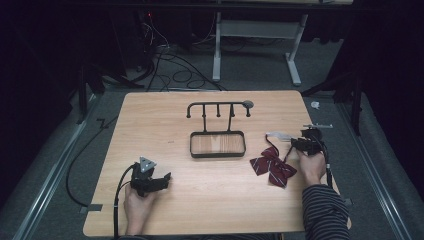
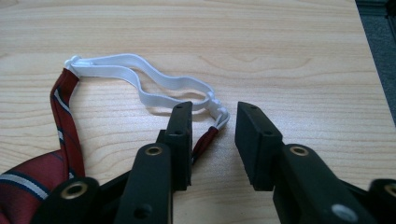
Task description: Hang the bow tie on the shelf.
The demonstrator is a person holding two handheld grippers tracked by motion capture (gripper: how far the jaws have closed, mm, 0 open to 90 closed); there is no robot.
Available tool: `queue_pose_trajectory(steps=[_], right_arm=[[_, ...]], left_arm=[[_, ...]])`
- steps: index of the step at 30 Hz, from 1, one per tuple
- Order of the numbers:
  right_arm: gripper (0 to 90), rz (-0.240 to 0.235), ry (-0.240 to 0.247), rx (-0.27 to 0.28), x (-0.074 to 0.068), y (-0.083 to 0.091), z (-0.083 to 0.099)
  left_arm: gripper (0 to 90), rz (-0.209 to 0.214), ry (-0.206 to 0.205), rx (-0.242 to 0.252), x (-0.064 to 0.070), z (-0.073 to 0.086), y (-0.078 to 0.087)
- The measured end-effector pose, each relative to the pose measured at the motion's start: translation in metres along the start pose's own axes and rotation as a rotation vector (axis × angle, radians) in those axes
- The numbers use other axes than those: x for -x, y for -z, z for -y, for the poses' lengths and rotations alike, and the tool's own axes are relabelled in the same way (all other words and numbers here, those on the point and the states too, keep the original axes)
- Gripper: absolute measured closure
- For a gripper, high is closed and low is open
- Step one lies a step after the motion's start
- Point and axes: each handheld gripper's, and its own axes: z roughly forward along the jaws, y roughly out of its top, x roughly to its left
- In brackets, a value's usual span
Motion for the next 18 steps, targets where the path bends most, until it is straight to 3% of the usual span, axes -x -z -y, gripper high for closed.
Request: queue_pose_trajectory(steps=[6, 8, 9, 16, 18], right_arm=[[75.5, -0.002, 0.006, -0.021, 0.0016, -0.0042, 0.001], [79.3, -0.001, 0.011, -0.031, 0.0019, -0.0058, 0.0016], [85.8, 0.006, 0.027, -0.032, 0.0006, -0.0066, 0.0018], [88.4, 0.007, 0.056, -0.029, -0.0012, -0.0065, 0.0021], [88.5, 0.002, 0.062, -0.006, -0.0012, -0.0027, 0.0018]], left_arm=[[19.4, 0.0, 0.0, 0.0, 0.0, 0.0, 0.0], [19.5, -0.001, 0.0, 0.001, 0.0002, 0.0, -0.0001], [19.5, -0.002, 0.0, 0.001, 0.0002, 0.0, -0.0001], [19.4, -0.002, 0.0, 0.001, 0.0002, 0.0, -0.0001], [19.5, -0.001, 0.0, 0.001, 0.0001, 0.0, -0.0001]])
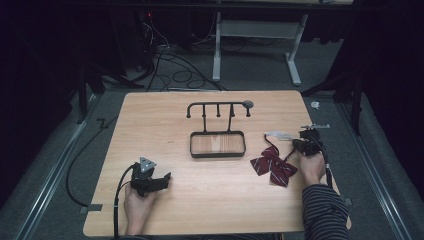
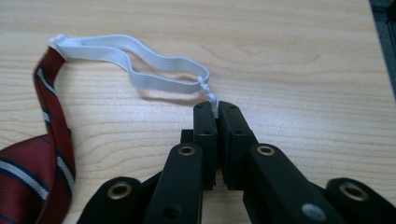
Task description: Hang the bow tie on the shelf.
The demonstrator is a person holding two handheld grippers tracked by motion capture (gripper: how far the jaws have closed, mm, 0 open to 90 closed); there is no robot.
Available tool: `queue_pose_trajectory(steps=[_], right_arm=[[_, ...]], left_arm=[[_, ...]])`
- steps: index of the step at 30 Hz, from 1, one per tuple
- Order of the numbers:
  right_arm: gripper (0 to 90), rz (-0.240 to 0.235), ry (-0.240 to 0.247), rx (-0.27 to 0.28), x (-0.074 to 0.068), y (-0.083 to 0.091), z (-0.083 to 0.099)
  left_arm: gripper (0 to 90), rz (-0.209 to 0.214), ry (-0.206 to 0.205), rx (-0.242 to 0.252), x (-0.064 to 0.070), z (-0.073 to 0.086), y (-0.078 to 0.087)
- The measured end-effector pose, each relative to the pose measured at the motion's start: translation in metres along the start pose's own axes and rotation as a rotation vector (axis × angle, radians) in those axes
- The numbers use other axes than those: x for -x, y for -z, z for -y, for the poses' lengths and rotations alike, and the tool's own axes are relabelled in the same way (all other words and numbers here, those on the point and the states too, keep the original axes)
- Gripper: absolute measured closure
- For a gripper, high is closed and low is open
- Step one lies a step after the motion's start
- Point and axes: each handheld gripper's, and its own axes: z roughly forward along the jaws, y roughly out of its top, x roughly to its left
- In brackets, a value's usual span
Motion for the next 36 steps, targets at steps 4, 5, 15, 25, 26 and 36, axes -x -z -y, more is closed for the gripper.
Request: queue_pose_trajectory(steps=[4, 5, 15, 25, 26, 36], right_arm=[[88.6, -0.016, 0.039, 0.057, -0.004, 0.014, -0.002], [88.7, -0.019, 0.059, 0.073, -0.007, 0.02, -0.002], [88.8, -0.061, 0.131, 0.163, -0.017, 0.05, -0.008], [88.8, -0.147, 0.247, 0.259, -0.04, 0.099, -0.021], [88.8, -0.147, 0.247, 0.259, -0.04, 0.099, -0.021], [88.9, -0.213, 0.304, 0.298, -0.056, 0.12, -0.026]], left_arm=[[19.5, 0.0, 0.0, 0.0, 0.0, 0.0, 0.0], [19.5, 0.0, 0.0, -0.001, 0.0, 0.0, 0.0], [19.5, 0.0, 0.0, -0.001, 0.0, 0.0, 0.0], [19.8, -0.004, 0.005, 0.002, 0.0, 0.0, 0.0], [19.8, -0.004, 0.005, 0.002, 0.0, 0.0, 0.0], [19.8, -0.005, 0.005, 0.002, 0.0, 0.0, 0.0]])
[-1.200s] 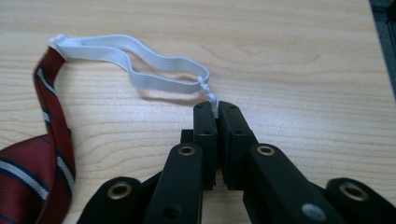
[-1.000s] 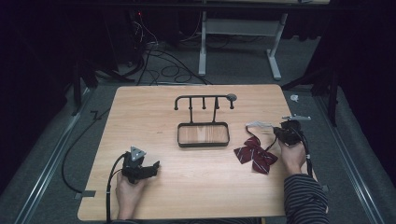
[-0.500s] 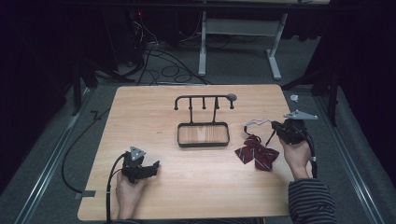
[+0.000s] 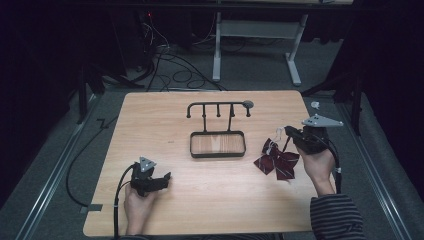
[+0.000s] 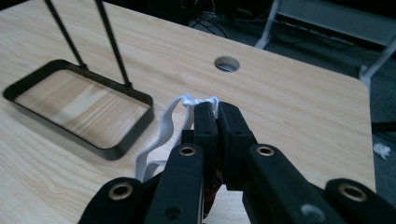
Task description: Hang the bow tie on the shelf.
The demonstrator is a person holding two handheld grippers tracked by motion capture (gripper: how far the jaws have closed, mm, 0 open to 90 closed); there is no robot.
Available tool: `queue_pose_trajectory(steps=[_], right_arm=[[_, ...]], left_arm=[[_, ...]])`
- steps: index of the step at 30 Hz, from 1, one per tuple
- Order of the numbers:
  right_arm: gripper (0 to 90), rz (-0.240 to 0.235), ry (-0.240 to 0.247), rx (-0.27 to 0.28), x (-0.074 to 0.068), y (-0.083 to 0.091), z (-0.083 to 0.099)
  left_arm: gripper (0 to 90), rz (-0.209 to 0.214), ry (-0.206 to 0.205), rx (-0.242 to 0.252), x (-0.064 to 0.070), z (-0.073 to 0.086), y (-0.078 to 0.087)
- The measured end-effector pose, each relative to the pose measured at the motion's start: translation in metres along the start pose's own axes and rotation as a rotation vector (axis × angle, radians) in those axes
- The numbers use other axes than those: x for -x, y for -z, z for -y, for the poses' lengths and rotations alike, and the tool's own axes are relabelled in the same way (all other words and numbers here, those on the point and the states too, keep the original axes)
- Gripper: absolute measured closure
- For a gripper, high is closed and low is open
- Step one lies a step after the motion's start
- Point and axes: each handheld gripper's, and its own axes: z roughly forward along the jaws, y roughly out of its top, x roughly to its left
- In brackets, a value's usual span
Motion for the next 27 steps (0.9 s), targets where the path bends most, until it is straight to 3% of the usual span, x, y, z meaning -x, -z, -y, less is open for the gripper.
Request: queue_pose_trajectory(steps=[11, 27], right_arm=[[88.9, -0.075, 0.077, 0.061, -0.027, 0.021, -0.026], [88.9, -0.185, 0.145, 0.115, -0.061, 0.028, -0.052]], left_arm=[[19.9, 0.0, 0.0, 0.0, 0.0, 0.0, 0.0], [19.9, -0.001, 0.0, 0.0, 0.0, 0.0, 0.0]])
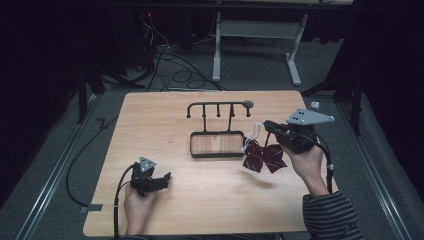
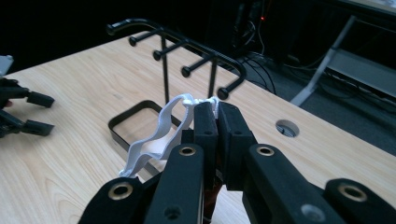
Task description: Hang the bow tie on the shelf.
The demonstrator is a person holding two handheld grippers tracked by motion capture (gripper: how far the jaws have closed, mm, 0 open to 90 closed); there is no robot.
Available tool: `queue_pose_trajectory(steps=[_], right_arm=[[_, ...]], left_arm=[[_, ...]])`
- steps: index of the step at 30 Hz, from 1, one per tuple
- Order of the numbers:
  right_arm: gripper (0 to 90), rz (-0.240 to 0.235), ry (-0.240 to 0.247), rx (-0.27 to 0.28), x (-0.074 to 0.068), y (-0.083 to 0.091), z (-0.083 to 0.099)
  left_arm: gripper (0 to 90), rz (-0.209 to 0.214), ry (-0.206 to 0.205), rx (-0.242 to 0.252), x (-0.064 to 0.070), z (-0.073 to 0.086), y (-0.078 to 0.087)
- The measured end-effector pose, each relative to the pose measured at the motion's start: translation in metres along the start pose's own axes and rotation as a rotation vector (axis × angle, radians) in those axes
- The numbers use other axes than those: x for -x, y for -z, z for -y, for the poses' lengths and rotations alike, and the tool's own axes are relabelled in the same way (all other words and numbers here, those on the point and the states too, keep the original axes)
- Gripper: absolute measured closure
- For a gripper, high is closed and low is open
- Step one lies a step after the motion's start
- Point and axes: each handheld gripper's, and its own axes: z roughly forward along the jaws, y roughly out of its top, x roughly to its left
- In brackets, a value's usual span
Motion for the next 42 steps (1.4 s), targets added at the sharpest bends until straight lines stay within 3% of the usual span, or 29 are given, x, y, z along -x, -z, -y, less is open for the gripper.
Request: queue_pose_trajectory(steps=[18, 24, 42], right_arm=[[88.9, -0.116, 0.053, 0.003, -0.03, -0.041, -0.03], [88.9, -0.134, 0.057, 0.003, -0.036, -0.052, -0.041], [88.9, -0.167, 0.059, -0.001, -0.038, -0.082, -0.061]], left_arm=[[19.9, 0.0, 0.0, 0.0, 0.0, 0.0, 0.0], [19.9, 0.0, 0.0, 0.0, 0.0, 0.0, 0.0], [19.9, 0.001, 0.001, -0.001, 0.0, 0.0, 0.0]])
